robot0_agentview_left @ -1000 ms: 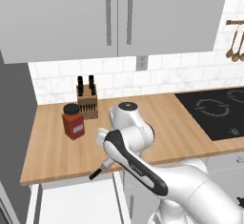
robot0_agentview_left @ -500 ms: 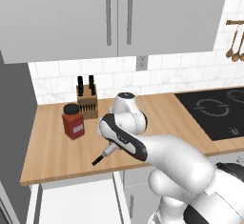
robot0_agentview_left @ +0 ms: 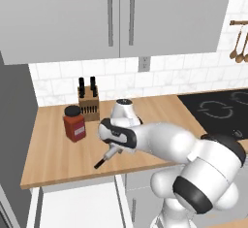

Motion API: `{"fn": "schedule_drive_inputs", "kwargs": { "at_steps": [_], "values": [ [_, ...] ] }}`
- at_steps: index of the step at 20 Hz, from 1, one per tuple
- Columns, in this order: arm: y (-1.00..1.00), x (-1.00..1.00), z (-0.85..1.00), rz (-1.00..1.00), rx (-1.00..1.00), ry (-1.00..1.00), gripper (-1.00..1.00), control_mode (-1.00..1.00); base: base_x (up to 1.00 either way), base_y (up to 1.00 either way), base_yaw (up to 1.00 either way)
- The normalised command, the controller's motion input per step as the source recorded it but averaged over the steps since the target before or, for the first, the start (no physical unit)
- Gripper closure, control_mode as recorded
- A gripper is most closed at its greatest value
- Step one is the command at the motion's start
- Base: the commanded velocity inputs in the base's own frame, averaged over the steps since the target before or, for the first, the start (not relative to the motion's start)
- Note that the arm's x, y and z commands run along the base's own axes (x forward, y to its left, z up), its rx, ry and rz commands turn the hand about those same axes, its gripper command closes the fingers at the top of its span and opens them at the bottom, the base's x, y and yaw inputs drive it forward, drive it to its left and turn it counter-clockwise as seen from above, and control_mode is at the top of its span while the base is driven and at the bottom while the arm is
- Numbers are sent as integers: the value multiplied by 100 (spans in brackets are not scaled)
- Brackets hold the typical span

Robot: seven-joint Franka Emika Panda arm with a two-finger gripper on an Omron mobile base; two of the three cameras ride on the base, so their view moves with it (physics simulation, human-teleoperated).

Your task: Pick the rolling pin from the drawer and place it on the counter.

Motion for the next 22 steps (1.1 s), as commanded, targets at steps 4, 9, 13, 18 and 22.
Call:
{"fn": "schedule_drive_inputs", "kwargs": {
  "at_steps": [4, 9, 13, 18, 22],
  "values": [
    [0, 0, -57, -10, 0, 0, 100, -100, 0, 0, 0],
    [-1, 11, -27, -17, 0, 0, 100, -100, 0, 0, 0],
    [0, 10, -12, -23, 0, -4, 100, -100, 0, 0, 0],
    [0, 17, -27, -13, 0, -14, 100, -100, 0, 0, 0],
    [0, 35, -35, -6, 0, -15, 100, -100, 0, 0, 0]
  ]
}}
